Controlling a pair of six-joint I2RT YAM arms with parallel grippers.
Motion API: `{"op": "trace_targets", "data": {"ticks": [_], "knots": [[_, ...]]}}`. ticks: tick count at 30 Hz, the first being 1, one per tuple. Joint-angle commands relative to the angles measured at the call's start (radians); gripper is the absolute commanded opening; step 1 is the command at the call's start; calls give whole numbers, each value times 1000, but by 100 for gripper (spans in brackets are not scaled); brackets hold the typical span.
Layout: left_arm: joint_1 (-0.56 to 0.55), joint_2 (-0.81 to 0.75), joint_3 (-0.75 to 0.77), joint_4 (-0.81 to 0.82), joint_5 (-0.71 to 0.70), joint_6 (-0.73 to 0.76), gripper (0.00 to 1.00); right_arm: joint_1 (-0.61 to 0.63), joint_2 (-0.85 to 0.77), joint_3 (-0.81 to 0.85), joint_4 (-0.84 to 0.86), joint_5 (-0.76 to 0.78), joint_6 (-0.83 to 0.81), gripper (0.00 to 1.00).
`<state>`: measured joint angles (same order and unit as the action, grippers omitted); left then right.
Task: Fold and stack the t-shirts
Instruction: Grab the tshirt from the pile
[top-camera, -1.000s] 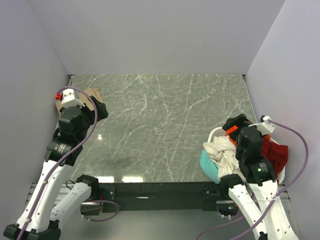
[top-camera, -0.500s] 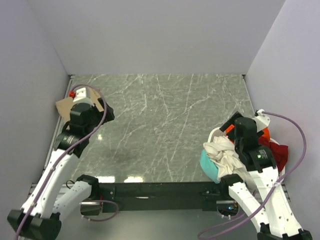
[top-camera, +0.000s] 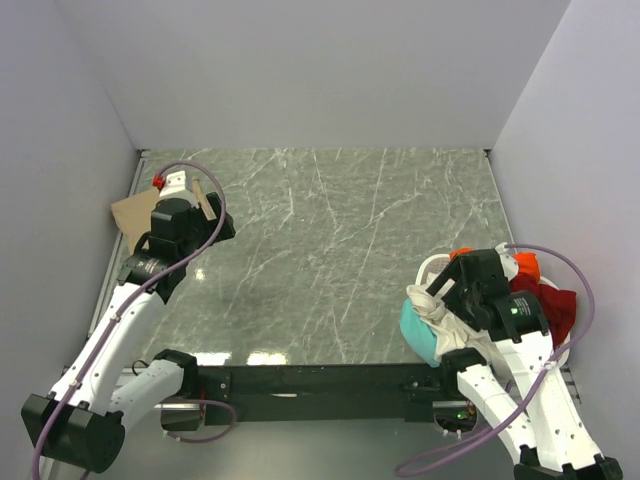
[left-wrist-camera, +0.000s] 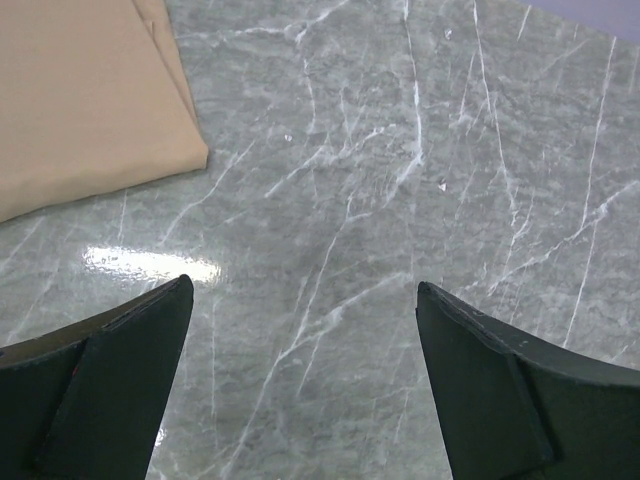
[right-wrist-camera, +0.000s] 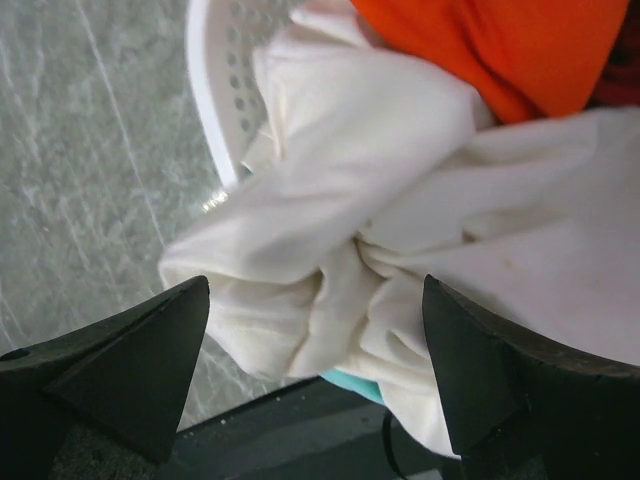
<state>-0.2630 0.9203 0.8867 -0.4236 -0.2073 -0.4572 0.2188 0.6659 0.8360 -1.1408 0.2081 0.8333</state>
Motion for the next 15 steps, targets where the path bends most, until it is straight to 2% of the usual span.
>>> {"op": "trace_targets", "data": {"ticks": [1, 5, 11, 14, 15], "knots": [[1, -4, 18, 39, 28, 11, 99, -6, -14, -17, -111, -26, 29, 93], [1, -49, -9, 26, 3, 2, 99, -4, -23, -47, -120, -29, 15, 93], [1, -110, -52, -12, -15, -8, 99, -6, 3, -116, -40, -67, 24, 93], [1, -130, -52, -35, -32, -12, 99, -4, -5, -147, -4, -76, 27, 86], [1, -133, -51, -34, -32, -12, 99, -4, -6, -150, -1, -72, 26, 78]]}}
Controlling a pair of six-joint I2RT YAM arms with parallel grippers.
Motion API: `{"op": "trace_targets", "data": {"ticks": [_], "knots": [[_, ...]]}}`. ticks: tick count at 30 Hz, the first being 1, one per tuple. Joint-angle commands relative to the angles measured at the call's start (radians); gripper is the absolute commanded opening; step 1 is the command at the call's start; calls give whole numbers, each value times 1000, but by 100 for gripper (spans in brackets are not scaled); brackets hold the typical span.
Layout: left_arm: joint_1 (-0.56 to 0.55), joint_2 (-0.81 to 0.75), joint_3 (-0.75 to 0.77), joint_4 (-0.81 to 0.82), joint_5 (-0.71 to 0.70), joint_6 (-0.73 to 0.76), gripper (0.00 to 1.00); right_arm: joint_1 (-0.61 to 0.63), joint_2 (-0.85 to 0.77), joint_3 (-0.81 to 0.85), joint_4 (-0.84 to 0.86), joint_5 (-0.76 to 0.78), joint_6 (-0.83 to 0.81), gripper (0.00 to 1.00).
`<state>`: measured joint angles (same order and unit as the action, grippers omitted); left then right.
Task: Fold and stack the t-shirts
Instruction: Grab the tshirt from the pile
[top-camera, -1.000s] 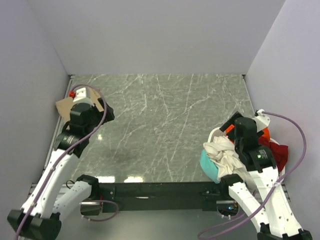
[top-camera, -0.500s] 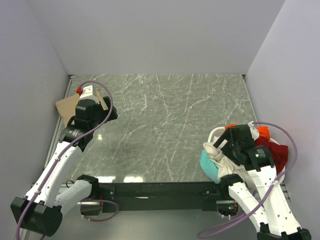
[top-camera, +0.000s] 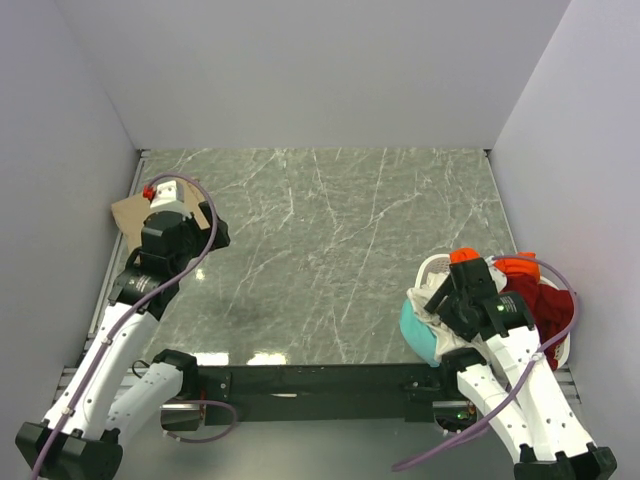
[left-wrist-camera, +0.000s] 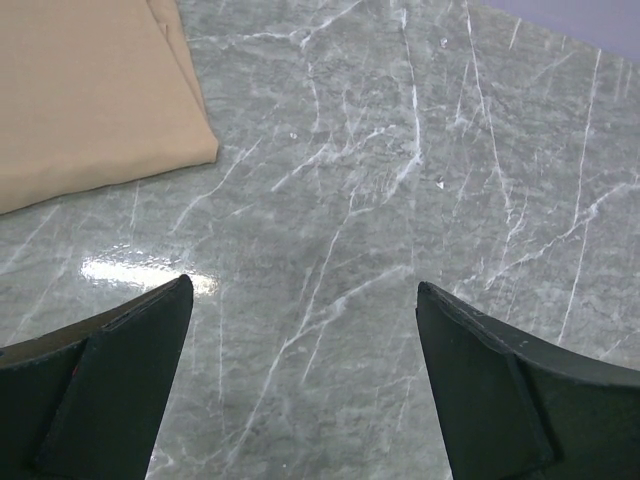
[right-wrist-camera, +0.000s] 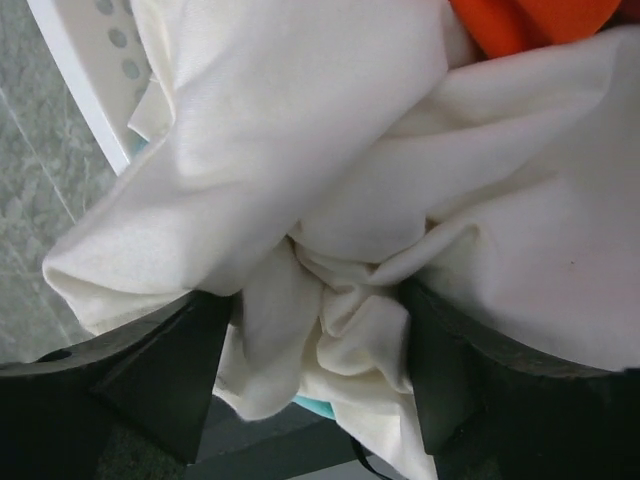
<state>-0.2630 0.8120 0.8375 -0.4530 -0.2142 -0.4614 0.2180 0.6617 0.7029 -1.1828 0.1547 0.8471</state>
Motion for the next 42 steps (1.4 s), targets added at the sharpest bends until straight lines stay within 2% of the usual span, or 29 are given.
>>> {"op": "trace_targets", "data": {"ticks": [1, 2, 3, 5, 6, 11, 19, 26, 29, 33, 35, 42], "knots": [[1, -36, -2, -4, -25, -6, 99, -3, -1, -14, 41, -15, 12, 73], [2, -36, 0, -4, -24, -8, 100, -3, -1, -8, 38, -11, 7, 67], [1, -37, 5, -4, -22, -8, 99, -5, -1, 13, 35, 5, 4, 42], [1, -39, 6, -6, -21, -13, 100, -3, -5, 47, 9, 26, -2, 18], [1, -39, 8, -7, -19, -14, 99, -3, -5, 96, -3, 43, -5, 0], [1, -46, 3, 0, -19, -22, 99, -3, 27, 292, -95, 131, -42, 0], [1, -50, 5, -3, -31, -11, 99, -3, 147, 768, -241, 328, -115, 0], [1, -45, -8, 8, -14, -22, 99, -3, 223, 1104, -256, 419, -192, 0], [1, -47, -14, 23, -7, -25, 99, -5, 225, 1159, -149, 413, -278, 0], [1, -28, -2, 27, 16, -22, 100, -3, 225, 1179, 85, 353, -393, 0], [1, -19, 17, 20, 18, -22, 100, -3, 246, 1182, 144, 292, -434, 0], [1, -48, 11, 68, 134, -11, 99, 7, 318, 1034, 480, -108, -375, 0]]}}
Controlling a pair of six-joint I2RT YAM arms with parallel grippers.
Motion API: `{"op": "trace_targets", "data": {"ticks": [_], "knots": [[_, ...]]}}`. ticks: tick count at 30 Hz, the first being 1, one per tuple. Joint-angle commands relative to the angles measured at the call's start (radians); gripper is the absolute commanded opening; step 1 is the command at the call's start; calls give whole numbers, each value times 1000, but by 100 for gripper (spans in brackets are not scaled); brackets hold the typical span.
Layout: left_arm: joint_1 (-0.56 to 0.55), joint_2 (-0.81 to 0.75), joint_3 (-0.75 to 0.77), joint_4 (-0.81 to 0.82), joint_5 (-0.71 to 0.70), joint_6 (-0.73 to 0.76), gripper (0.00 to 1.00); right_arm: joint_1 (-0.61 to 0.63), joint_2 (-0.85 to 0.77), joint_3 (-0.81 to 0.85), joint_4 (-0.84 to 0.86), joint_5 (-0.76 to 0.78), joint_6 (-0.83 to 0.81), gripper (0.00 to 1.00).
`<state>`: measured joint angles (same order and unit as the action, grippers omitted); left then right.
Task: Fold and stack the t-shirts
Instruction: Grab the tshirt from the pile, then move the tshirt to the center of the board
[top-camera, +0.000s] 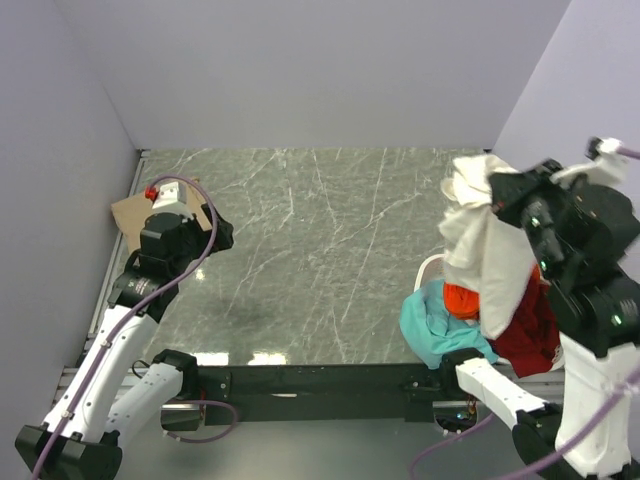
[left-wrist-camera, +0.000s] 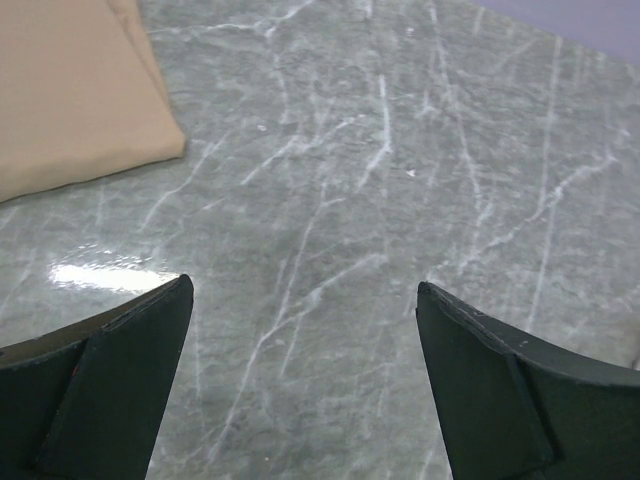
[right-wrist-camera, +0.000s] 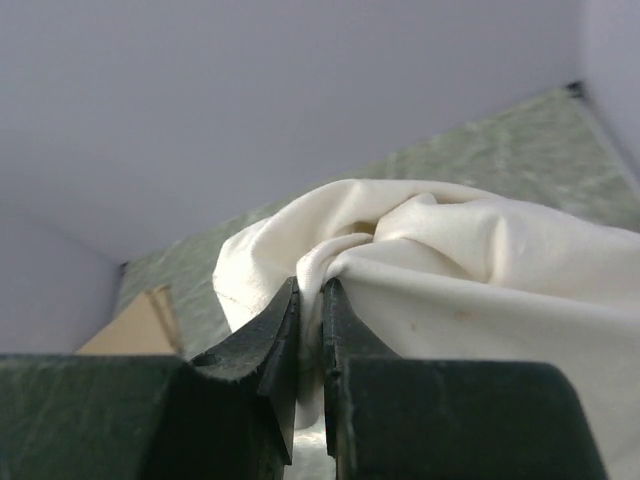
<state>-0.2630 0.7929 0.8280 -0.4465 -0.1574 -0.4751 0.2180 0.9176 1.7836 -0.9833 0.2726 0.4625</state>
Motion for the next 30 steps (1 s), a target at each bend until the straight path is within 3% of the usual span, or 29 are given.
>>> {"op": "trace_targets", "data": {"ticks": [1, 5, 9, 14, 15, 16, 17, 19, 24, 30], "knots": [[2, -34, 23, 57, 90, -3, 99, 39, 76, -55, 302, -245, 33, 0], [1, -50, 55, 6, 58, -5, 100, 237, 171, -10, 366, -118, 12, 0], [1, -78, 72, -40, 7, -2, 99, 332, 233, -15, 434, -144, 24, 0], [1, -98, 80, -92, -36, -29, 100, 391, 257, -147, 474, -116, 68, 0], [1, -100, 80, -101, -45, -37, 99, 391, 256, -177, 486, -110, 86, 3], [1, -101, 76, -107, -48, -42, 99, 391, 257, -234, 486, -77, 91, 37], [1, -104, 74, -113, -51, -45, 99, 391, 260, -259, 477, -40, 102, 57], [1, -107, 71, -133, -65, -46, 98, 388, 285, -314, 414, 55, 119, 85], [1, -97, 59, -176, -59, -80, 92, 391, 303, -484, 353, 64, 143, 88], [-13, -47, -15, -143, 8, -193, 85, 394, 225, -717, 523, -182, 240, 84]]}}
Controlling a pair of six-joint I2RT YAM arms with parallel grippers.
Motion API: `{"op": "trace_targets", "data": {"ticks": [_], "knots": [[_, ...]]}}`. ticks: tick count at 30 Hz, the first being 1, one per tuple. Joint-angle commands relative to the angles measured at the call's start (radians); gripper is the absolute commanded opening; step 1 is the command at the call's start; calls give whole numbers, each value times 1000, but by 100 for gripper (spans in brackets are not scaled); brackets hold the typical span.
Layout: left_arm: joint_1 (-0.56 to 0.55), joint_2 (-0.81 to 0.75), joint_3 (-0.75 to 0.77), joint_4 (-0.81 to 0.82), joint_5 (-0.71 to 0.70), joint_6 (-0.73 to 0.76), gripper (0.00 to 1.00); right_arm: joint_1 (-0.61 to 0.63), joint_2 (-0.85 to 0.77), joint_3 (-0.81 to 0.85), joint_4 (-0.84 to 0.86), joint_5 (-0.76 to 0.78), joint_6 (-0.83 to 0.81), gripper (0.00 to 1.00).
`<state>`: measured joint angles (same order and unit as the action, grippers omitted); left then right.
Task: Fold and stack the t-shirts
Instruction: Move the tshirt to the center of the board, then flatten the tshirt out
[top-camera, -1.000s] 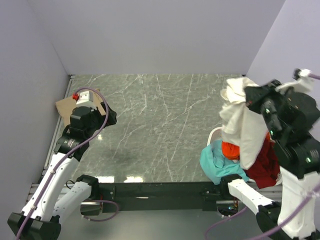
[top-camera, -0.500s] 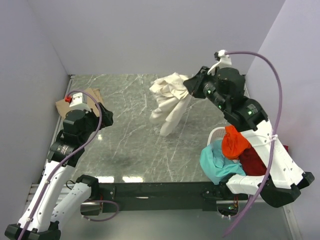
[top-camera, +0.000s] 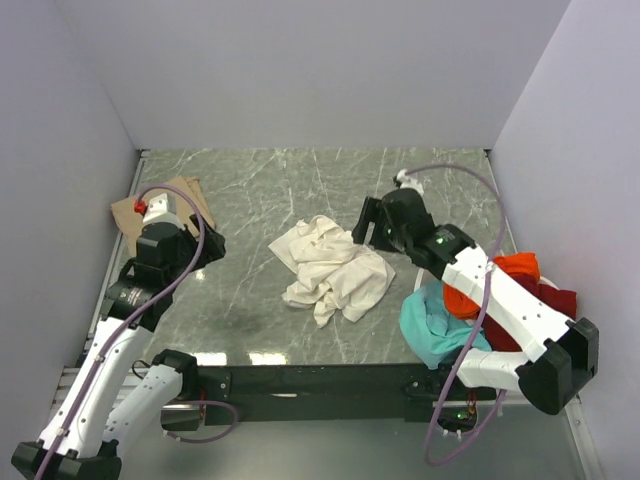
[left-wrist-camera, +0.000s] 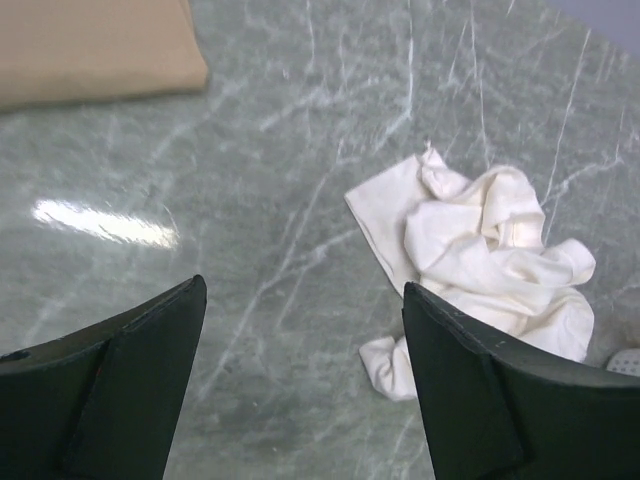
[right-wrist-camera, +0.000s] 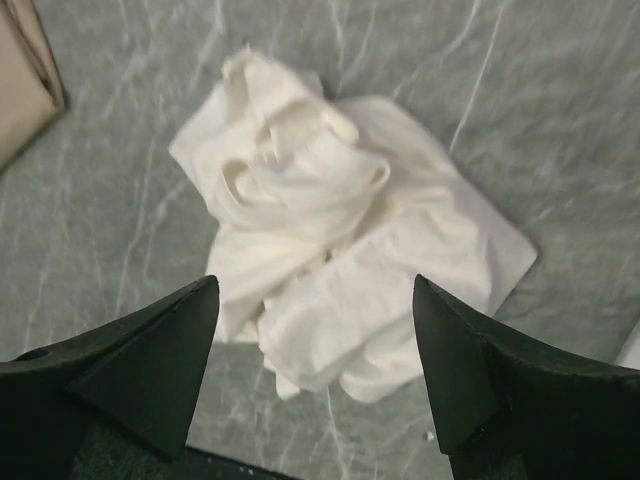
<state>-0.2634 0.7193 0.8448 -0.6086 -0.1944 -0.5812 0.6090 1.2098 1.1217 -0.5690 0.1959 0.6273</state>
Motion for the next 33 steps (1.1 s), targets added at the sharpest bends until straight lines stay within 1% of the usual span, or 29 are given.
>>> {"op": "trace_targets", "data": {"ticks": [1, 3, 6, 13, 17, 18, 23, 25, 28, 31, 32, 33], "knots": [[-22, 37, -50, 38, 64, -101, 84, 5, -72, -107, 122, -121, 90, 83], [-62, 66, -72, 53, 73, -146, 84, 8, -72, -152, 159, -167, 123, 82], [-121, 106, -114, 98, 102, -193, 84, 15, -55, -216, 167, -193, 141, 79], [-243, 190, -197, 263, 185, -232, 86, 86, 2, -238, 164, -193, 153, 78], [-292, 284, -214, 372, 249, -238, 87, 135, 40, -243, 181, -191, 187, 78], [-307, 305, -214, 410, 259, -235, 87, 143, 62, -241, 184, -187, 190, 78], [-341, 462, -179, 487, 300, -229, 88, 175, 151, -238, 210, -181, 216, 77], [-346, 529, -153, 526, 322, -232, 88, 178, 206, -221, 207, -171, 218, 76], [-361, 615, -116, 541, 326, -243, 87, 181, 270, -185, 169, -142, 215, 74], [-372, 672, -92, 546, 339, -253, 82, 179, 292, -168, 153, -133, 209, 64], [-378, 678, -92, 569, 346, -259, 78, 179, 283, -168, 153, -130, 210, 57], [-379, 681, -95, 576, 351, -266, 75, 179, 277, -169, 150, -118, 213, 54]]}}
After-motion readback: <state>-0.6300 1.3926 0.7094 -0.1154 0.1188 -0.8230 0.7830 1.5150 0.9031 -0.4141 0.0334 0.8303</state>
